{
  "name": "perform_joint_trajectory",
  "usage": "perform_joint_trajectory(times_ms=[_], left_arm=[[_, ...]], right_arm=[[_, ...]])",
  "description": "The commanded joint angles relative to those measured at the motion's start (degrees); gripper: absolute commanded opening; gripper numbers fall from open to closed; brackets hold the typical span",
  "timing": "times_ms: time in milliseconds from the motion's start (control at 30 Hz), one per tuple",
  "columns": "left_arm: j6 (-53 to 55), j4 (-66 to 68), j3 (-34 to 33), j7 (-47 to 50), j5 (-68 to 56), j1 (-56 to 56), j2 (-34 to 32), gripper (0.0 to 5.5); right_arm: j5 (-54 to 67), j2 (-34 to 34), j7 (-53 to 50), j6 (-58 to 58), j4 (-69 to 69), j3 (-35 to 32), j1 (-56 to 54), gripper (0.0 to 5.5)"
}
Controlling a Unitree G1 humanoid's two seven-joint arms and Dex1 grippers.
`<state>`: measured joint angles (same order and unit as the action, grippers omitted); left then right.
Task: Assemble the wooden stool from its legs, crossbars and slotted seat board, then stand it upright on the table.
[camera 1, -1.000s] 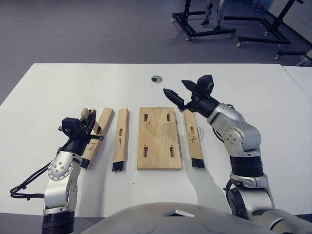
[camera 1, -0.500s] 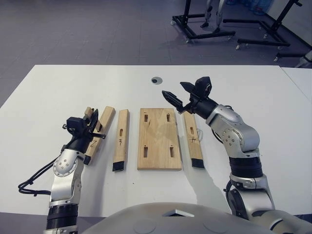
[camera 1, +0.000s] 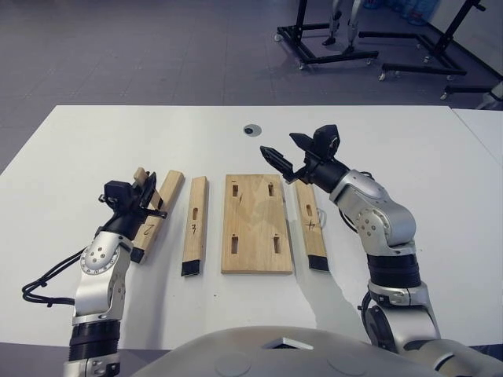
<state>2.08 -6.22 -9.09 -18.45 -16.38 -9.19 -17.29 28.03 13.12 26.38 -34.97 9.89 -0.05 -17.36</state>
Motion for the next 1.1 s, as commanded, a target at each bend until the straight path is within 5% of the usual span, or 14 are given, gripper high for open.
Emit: perform_joint_trajectory(times_ms=[33,300,1100], left_arm=[[7.7,5.9,2.3,0.9,3.6,-4.4,-0.8,0.39],[7.2,6.9,2.1,1.4,3.3,-4.8,-0.5,0.39],[10.7,6.1,-0.3,1.3,0.5,-1.5,0.4,4.05]], right_arm=[[-0.3,0.1,-0.4,-0.3,1.0,0.1,0.4,5.4],[-0.3,0.2,-0.3,-0.4,0.8,0.2,0.2,5.4],[-1.1,-0.9,-0.4,0.7,0.3,0.6,0.9,5.4]])
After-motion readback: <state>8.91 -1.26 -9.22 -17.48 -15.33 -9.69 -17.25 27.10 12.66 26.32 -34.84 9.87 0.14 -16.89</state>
